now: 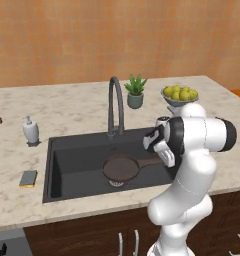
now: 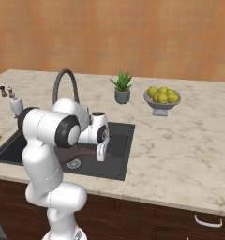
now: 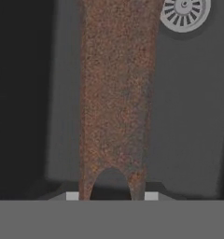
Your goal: Pick the pan and sponge and place them into the sink. Then turn on the water.
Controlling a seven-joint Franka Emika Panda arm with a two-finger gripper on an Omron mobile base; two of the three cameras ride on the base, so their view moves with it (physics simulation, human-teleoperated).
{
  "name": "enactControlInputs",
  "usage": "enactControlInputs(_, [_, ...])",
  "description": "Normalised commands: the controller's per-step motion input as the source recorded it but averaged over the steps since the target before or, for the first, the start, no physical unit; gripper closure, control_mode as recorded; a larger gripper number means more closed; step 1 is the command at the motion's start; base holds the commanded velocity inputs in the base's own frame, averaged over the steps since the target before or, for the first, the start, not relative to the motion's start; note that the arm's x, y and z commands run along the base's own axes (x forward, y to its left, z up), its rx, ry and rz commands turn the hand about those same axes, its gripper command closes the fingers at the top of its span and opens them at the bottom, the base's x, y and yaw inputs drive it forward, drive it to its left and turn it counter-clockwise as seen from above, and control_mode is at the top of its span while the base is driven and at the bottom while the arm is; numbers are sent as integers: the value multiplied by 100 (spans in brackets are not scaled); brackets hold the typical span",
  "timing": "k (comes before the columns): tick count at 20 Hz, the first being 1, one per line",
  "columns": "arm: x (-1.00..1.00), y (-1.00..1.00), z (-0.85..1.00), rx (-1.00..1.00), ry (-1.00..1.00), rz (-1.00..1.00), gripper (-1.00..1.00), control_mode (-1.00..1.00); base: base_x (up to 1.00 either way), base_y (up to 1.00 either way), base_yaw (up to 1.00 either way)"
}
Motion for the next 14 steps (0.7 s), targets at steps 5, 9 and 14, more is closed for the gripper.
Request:
enactControlInputs(5, [0,0,0,-4,4,0,100,-100,0,0,0])
enactControlInputs(9, [0,0,-3,-6,0,0,100,-100,0,0,0])
enactControlInputs(14, [0,0,-28,-9,-3,0,100,-100,0,0,0])
